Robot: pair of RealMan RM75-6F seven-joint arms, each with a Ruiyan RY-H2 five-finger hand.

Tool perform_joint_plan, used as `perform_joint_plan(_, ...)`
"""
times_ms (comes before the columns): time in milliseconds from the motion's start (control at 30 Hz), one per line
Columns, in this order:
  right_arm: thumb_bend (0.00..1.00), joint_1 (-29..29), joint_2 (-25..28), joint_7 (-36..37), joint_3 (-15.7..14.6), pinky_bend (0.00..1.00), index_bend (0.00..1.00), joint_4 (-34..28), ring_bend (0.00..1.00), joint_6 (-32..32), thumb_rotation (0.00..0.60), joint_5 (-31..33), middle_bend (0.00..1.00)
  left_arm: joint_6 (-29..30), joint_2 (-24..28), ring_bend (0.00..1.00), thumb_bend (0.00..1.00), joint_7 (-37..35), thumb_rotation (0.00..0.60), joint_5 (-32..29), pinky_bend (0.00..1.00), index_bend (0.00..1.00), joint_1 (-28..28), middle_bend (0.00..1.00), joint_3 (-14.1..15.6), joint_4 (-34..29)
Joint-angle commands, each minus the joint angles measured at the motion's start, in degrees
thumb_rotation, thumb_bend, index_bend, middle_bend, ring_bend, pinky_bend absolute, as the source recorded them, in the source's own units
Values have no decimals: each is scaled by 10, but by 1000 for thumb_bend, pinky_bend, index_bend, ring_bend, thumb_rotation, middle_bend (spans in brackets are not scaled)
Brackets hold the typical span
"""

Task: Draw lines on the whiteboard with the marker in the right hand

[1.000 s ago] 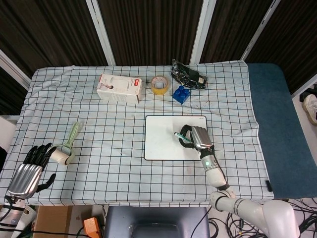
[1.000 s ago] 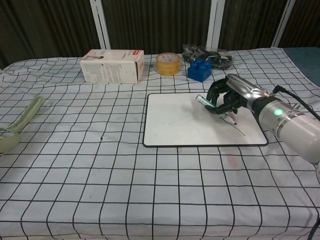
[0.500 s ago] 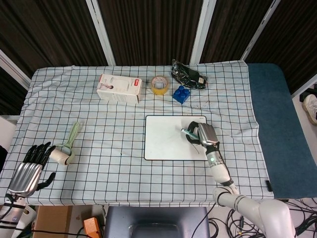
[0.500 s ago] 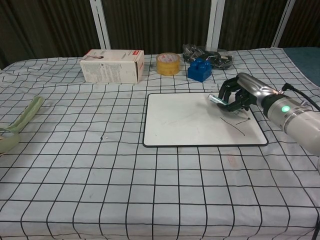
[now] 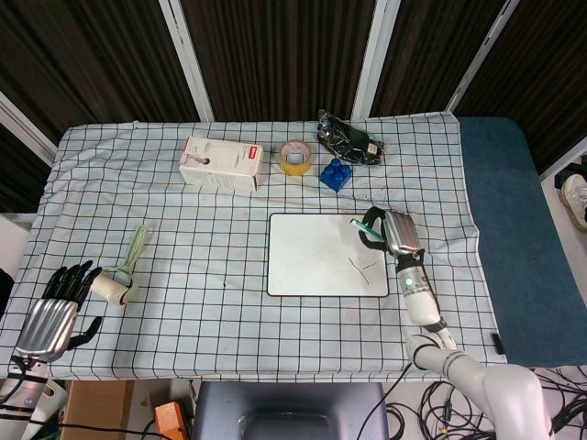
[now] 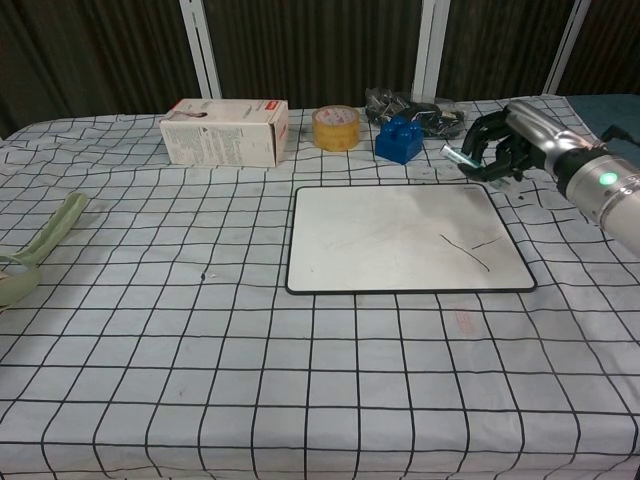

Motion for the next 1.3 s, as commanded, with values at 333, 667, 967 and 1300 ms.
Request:
perform_joint_plan(333, 393, -133, 229, -163, -150, 762, 1000, -227, 751, 108, 600, -122, 757, 16, 2, 0, 363, -2, 600, 23, 26, 0, 6, 0, 9, -5)
perform_joint_plan(667, 380, -155, 192, -183, -190, 692, 722, -125, 594, 71, 600, -131, 632, 21, 2, 0, 363, -2, 600, 32, 26, 0, 9, 0, 14, -6)
perform_joint_plan(967, 372, -162, 221, -181, -210, 521, 129, -149, 278, 54, 600, -144, 267, 23, 4, 0, 362, -10, 600, 34, 26, 0, 9, 0, 13, -4)
perform_joint_plan(1300, 356, -253, 351, -181, -198, 420, 40, -363, 174, 240, 600, -154, 139, 45, 7, 0, 363, -12, 600, 43, 26, 0, 19, 0, 14, -6)
